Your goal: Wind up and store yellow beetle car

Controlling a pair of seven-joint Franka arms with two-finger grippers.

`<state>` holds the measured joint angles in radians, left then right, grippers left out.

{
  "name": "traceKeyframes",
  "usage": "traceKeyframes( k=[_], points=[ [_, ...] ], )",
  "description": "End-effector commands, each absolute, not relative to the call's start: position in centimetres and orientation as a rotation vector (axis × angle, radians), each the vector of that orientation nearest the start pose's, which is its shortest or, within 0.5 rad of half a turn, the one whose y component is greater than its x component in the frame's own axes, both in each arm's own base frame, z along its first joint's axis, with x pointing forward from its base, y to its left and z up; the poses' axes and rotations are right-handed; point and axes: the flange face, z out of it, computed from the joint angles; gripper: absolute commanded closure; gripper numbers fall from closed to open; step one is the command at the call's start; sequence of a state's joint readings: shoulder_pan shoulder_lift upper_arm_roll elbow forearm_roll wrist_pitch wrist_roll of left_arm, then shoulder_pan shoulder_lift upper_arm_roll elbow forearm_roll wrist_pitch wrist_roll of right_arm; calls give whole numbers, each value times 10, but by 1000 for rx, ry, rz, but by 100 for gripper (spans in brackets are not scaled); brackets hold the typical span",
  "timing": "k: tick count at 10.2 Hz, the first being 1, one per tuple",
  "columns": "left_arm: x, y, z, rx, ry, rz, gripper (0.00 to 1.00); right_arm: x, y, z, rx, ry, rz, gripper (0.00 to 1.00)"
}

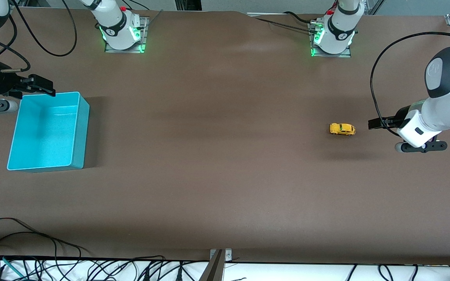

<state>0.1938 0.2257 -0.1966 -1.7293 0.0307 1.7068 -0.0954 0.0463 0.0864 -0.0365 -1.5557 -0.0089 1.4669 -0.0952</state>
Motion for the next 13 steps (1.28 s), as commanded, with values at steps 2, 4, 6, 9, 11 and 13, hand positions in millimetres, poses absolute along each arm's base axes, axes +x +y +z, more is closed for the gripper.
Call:
traceKeyframes(
  k=[2, 4, 6, 9, 11, 13],
  points=[
    [594, 10, 444, -3138, -149, 377, 0, 569, -1, 582, -3113, -182, 258, 0],
    [594, 7, 444, -3138, -142, 377, 0, 569, -4, 582, -3109, -172, 257, 0],
    [593, 5, 445, -3138, -137, 379, 0, 569, -4, 581, -3109, -167, 260, 0],
    [595, 4, 448, -3138, -132, 369, 0, 569, -5, 581, -3109, -167, 262, 0],
    [596, 4, 450, -3138, -134, 362, 0, 569, -5, 581, -3107, -172, 262, 0],
    [596, 3, 449, -3138, -132, 364, 0, 570, -5, 579, -3107, -172, 264, 0]
  ],
)
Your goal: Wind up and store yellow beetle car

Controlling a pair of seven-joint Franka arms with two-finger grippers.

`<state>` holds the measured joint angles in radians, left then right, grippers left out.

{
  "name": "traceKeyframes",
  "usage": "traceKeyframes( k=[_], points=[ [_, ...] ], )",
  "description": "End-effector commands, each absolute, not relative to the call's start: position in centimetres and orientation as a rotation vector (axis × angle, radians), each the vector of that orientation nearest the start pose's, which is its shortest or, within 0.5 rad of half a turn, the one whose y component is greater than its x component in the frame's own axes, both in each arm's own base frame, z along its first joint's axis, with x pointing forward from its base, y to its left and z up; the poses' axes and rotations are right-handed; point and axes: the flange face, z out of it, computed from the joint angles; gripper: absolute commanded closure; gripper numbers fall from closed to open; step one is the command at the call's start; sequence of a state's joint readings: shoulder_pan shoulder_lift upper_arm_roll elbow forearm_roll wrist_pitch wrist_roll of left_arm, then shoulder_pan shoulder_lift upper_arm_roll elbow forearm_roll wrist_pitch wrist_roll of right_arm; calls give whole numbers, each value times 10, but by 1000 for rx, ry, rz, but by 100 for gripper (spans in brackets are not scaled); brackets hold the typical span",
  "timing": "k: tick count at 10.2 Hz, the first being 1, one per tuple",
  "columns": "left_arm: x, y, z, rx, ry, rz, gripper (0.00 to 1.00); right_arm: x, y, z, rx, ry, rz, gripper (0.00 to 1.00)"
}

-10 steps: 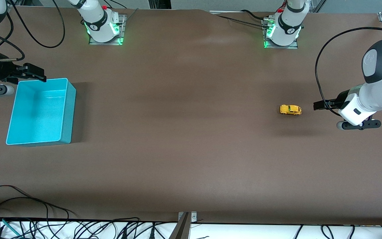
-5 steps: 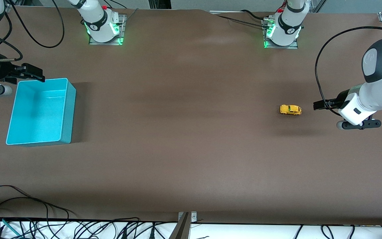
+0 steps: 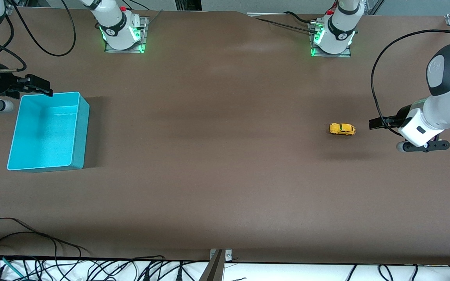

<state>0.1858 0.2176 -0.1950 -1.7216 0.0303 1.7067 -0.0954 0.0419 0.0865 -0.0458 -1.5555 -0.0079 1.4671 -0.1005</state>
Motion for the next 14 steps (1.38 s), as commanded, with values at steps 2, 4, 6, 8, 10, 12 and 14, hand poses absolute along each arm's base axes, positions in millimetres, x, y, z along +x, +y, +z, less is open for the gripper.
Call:
traceKeyframes(
  k=[2, 4, 6, 8, 10, 12, 14],
  points=[
    [596, 7, 450, -3139, -142, 362, 0, 570, -4, 578, -3105, -174, 266, 0],
    [596, 7, 450, -3139, -142, 362, 0, 570, -5, 578, -3106, -174, 269, 0],
    [596, 7, 450, -3139, -142, 362, 0, 570, -5, 578, -3106, -174, 269, 0],
    [596, 8, 450, -3138, -143, 362, 0, 571, -5, 574, -3105, -174, 280, 0],
    [596, 7, 451, -3132, -136, 358, 0, 571, -6, 574, -3100, -210, 282, 0],
    [596, 7, 451, -3137, -139, 362, 0, 571, -8, 574, -3100, -203, 282, 0],
    [596, 8, 453, -3139, -144, 355, 0, 571, -8, 575, -3099, -203, 277, 0]
  ],
)
